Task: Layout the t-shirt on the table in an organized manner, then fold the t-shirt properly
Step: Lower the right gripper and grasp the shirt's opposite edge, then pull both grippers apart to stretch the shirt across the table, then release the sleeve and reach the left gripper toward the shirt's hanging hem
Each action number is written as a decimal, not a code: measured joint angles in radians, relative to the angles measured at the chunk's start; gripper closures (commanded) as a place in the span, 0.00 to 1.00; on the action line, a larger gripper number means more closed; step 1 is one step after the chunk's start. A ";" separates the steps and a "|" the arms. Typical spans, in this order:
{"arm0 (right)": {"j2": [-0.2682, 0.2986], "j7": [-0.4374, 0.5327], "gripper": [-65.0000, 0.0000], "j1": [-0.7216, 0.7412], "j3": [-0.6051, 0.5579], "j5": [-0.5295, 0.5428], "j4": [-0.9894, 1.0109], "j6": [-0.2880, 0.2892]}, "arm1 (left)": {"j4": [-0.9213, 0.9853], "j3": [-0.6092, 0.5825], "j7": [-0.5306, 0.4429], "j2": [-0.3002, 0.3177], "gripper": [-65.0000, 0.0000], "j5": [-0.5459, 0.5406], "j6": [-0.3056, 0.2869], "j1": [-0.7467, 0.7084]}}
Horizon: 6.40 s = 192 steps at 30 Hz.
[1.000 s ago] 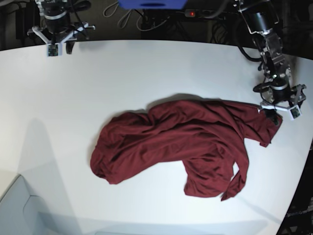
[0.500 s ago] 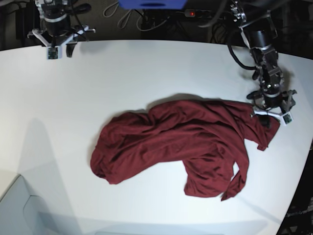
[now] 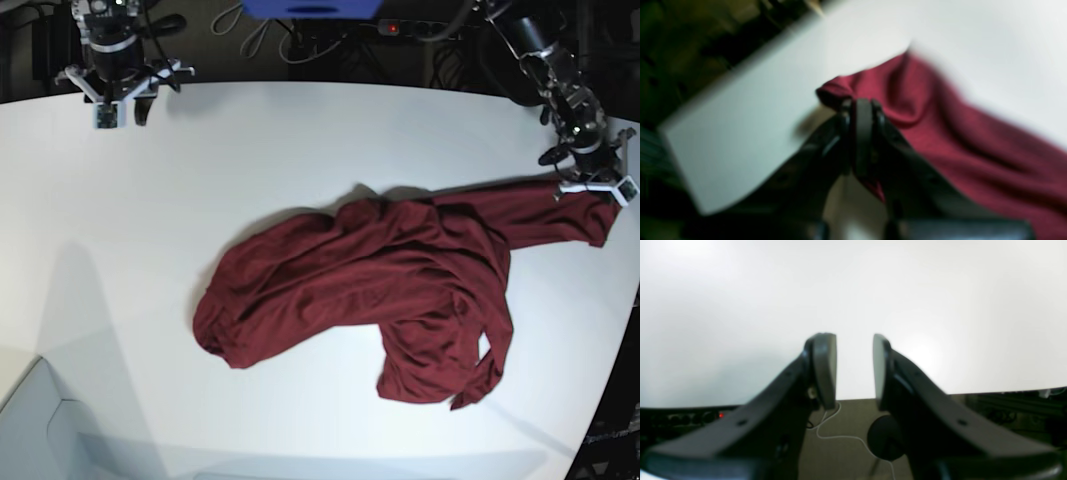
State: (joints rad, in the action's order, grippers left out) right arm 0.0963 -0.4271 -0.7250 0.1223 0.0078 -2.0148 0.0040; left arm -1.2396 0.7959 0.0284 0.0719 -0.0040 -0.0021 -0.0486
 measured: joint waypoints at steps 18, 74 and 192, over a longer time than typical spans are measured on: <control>0.006 -0.200 0.50 0.263 -0.140 0.000 0.003 0.000 | -0.219 0.064 0.204 0.011 0.99 -0.217 -0.002 -0.137; -0.060 -0.187 1.00 0.960 -0.309 -0.006 0.713 0.150 | -0.134 0.061 0.200 0.008 0.99 -0.215 -0.001 -0.126; 0.007 -0.197 0.66 0.406 0.272 -0.003 0.107 0.154 | -0.299 -0.097 0.203 -0.095 0.45 -0.218 -0.001 -0.214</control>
State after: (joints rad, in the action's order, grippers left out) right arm 0.1036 -0.6239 -0.3191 0.3946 0.0048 -1.9076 0.1577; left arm -1.5387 0.6987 0.2310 -0.0227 -0.2222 -0.0032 -0.2623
